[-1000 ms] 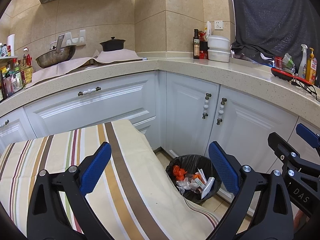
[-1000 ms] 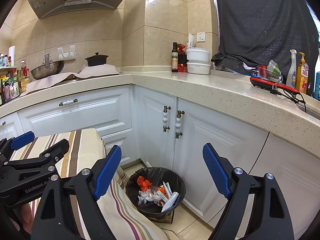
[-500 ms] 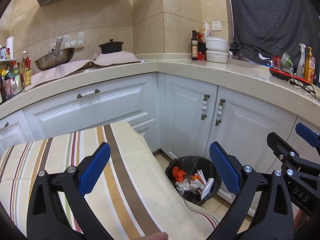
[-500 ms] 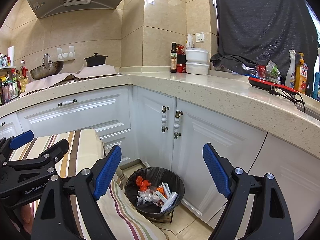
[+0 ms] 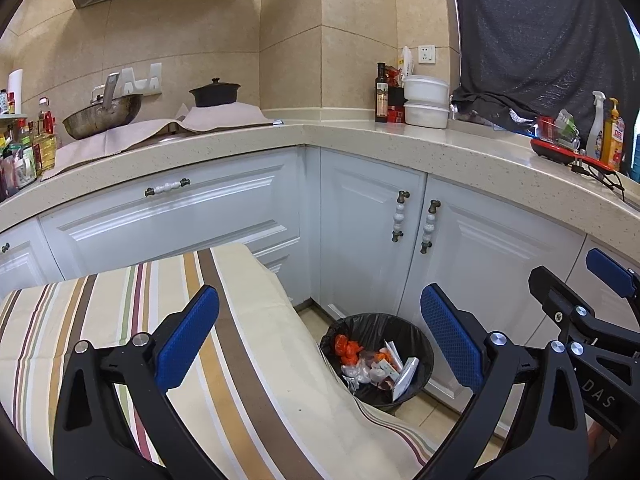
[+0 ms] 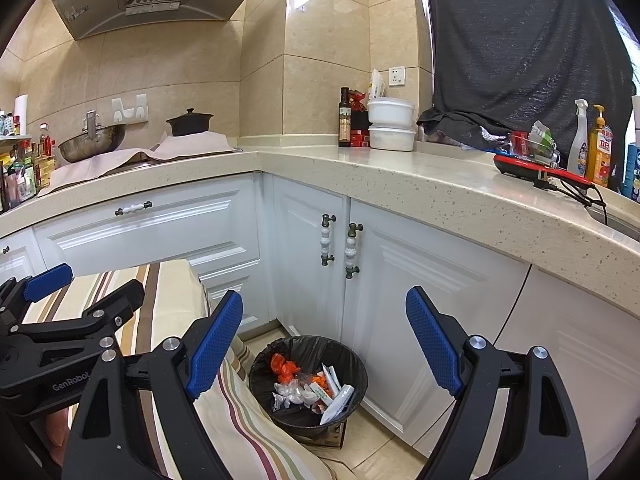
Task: Collect trash
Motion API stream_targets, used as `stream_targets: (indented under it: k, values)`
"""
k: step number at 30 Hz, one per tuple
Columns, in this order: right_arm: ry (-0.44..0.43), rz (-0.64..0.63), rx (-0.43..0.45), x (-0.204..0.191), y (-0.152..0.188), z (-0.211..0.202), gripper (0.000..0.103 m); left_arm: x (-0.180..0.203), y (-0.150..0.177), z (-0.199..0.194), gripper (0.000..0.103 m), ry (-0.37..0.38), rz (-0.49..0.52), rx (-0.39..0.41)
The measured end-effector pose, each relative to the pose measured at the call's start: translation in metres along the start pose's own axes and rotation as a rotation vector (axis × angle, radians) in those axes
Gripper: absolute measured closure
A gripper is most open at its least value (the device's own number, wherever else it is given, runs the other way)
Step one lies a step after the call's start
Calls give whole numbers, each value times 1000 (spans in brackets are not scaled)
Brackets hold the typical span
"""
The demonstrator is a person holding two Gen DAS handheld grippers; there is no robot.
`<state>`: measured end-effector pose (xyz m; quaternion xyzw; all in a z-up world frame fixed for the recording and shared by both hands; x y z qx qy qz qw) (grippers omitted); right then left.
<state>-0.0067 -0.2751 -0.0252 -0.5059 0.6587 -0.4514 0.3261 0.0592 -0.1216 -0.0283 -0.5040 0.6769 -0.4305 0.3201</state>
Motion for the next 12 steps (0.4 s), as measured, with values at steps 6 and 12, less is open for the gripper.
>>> stream_targets:
  k: [6,12]
  values:
    - [0,-1,13,-3,-3,-4,22,0,-1,0,5,-24,7,4]
    - [-17,-6,5,-9,-2,0,21,-18,4,8,5,-52,-10,-46]
Point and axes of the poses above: each gripper's, at about its wrist camera, not at the fingertips, and z roughly the way its jaws point, x to its right, y to its underside, the point moved 4 cm from there along z, roughly the way its jaws point, and after that the axes turned 1 degree about y, right-handed, at the moved point
